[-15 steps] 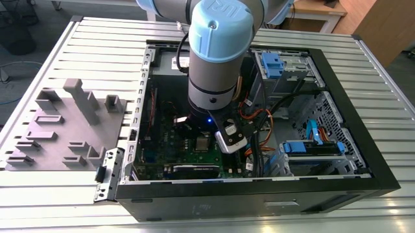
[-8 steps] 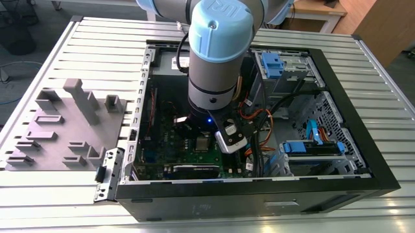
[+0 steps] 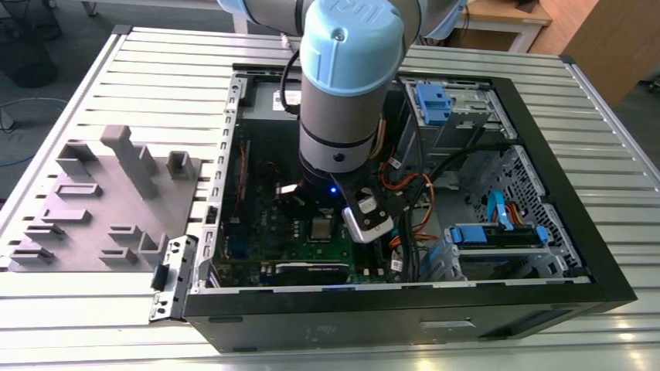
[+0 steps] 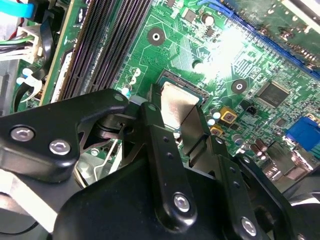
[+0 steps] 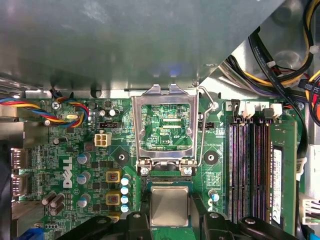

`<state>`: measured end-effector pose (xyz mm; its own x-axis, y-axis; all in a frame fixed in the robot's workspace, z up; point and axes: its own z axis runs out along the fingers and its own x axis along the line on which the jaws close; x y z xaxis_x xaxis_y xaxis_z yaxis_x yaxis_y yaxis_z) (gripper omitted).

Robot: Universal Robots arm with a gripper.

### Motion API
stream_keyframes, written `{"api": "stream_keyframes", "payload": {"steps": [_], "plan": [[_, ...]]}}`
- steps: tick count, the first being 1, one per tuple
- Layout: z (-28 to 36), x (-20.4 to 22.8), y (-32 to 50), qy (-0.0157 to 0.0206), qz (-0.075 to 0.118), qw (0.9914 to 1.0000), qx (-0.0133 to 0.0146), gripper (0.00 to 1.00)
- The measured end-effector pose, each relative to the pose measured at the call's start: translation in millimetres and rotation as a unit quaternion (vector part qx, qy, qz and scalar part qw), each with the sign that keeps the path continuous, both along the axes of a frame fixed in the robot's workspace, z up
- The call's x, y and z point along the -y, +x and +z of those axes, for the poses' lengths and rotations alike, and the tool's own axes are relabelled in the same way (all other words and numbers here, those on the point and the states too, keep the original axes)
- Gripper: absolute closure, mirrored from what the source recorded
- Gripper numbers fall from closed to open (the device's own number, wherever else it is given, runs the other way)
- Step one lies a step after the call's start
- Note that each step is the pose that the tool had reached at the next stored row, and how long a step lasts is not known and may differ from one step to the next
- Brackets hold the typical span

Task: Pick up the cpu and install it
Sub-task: 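Place the cpu into insertion slot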

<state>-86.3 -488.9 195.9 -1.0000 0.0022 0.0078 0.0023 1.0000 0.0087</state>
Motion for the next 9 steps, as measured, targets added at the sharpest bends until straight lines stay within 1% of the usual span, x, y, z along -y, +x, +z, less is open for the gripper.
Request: {"api": "stream_keyframes", "payload": {"steps": [9], "plan": [[0.0,0.0,-2.2,0.0,0.0,1.0,0.0003,0.59]]}}
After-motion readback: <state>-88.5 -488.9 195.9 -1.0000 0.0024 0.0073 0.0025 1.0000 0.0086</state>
